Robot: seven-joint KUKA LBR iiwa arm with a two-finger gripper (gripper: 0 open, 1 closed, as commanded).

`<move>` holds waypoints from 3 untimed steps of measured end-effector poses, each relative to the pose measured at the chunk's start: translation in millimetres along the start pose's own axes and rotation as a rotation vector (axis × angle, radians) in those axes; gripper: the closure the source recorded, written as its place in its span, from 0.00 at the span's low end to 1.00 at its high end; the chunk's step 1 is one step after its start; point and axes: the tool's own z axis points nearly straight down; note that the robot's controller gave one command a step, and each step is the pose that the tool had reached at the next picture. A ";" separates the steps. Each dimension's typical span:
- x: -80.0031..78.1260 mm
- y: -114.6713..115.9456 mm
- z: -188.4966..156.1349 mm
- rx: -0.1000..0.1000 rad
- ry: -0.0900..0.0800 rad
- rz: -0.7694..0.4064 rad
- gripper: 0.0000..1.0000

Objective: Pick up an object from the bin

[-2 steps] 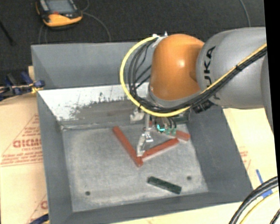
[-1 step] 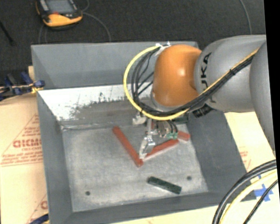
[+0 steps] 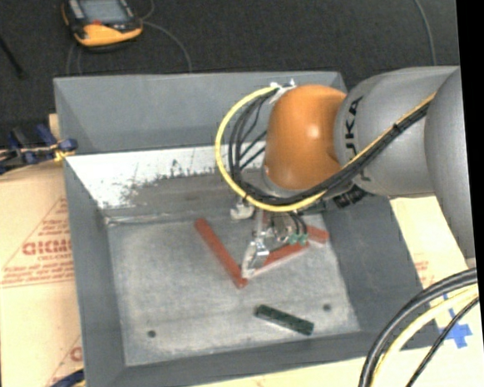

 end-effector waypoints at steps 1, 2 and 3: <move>-9.3 -5.6 -10.7 0.001 0.022 0.012 0.00; 20.2 -52.2 58.0 -0.007 0.002 0.094 1.00; 20.2 -52.2 58.0 -0.007 0.002 0.095 1.00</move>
Offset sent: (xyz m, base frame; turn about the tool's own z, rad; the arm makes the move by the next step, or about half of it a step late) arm -0.0254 -0.0552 -0.0695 0.0961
